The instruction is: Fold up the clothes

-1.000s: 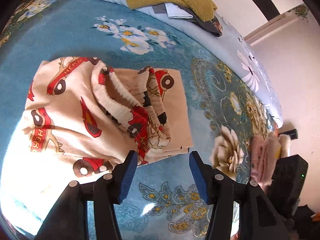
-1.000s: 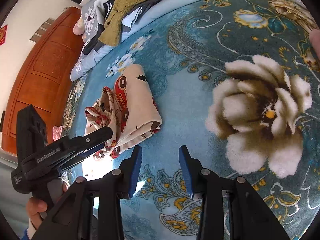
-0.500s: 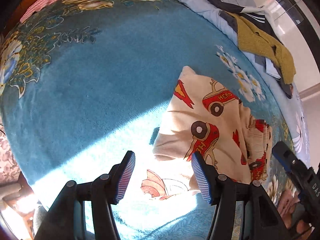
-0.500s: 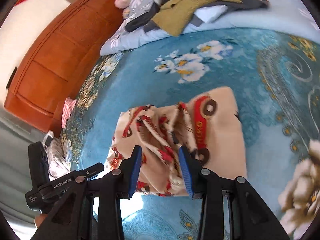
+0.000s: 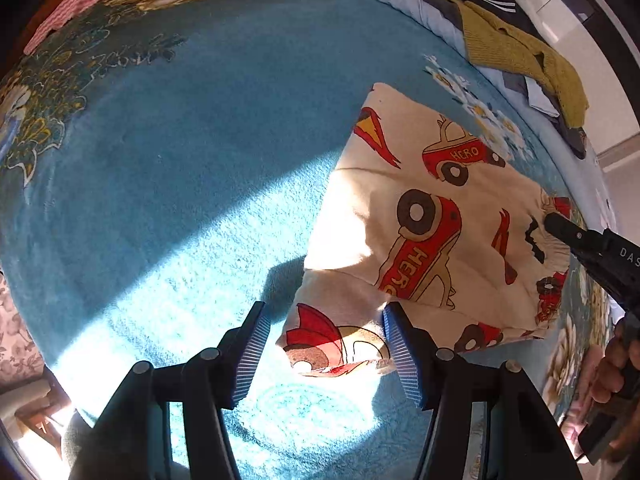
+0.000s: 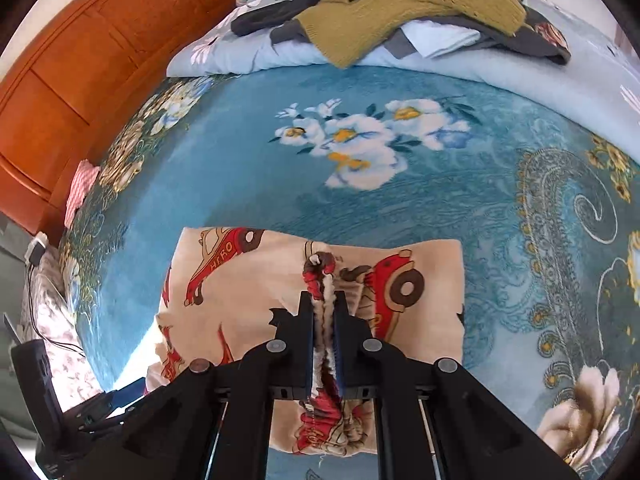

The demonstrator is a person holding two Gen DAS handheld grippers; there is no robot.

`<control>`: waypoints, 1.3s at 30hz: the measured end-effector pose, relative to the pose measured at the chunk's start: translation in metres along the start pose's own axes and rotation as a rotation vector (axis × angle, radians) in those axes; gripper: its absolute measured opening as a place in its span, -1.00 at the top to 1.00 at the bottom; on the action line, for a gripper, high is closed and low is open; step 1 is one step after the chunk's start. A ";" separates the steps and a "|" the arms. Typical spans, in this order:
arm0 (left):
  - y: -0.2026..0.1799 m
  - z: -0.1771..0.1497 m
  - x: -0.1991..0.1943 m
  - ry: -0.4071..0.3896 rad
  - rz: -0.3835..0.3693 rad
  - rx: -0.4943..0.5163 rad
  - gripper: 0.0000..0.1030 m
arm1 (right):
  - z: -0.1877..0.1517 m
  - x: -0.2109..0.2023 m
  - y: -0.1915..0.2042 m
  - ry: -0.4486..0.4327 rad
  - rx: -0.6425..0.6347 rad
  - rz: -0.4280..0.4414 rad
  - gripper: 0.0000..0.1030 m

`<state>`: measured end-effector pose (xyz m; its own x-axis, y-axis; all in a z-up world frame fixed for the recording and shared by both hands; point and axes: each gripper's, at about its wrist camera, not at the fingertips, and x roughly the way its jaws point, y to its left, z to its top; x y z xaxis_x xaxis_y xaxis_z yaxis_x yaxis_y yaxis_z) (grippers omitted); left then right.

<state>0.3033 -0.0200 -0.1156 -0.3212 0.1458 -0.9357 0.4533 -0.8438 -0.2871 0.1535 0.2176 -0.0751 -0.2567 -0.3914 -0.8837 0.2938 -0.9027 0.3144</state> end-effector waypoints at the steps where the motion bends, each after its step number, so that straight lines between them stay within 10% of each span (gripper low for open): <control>1: 0.001 0.000 -0.001 -0.001 -0.003 0.000 -0.21 | 0.000 -0.001 -0.006 0.004 0.011 0.007 0.83; 8: 0.006 0.008 -0.012 -0.030 -0.034 -0.027 -0.21 | -0.029 -0.023 -0.029 -0.040 0.120 0.096 0.07; 17: 0.014 0.006 -0.022 -0.041 -0.017 -0.026 -0.21 | -0.056 0.011 -0.038 0.049 0.278 0.186 0.06; 20: 0.015 0.006 -0.027 -0.045 -0.024 -0.033 -0.21 | -0.053 0.005 -0.029 0.033 0.277 0.186 0.46; 25: 0.011 0.014 -0.039 -0.069 -0.073 -0.032 -0.21 | -0.045 -0.030 -0.013 -0.039 0.159 0.212 0.57; 31: -0.003 0.030 -0.016 -0.025 -0.091 -0.005 -0.21 | -0.043 -0.034 -0.044 -0.028 0.145 0.110 0.56; 39: -0.015 0.038 0.019 0.048 -0.108 0.104 -0.21 | -0.055 -0.019 -0.059 -0.049 0.092 -0.054 -0.09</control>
<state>0.2584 -0.0243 -0.1215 -0.3226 0.2611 -0.9098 0.3292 -0.8703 -0.3665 0.1917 0.2886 -0.0957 -0.3156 -0.3479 -0.8828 0.1936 -0.9344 0.2991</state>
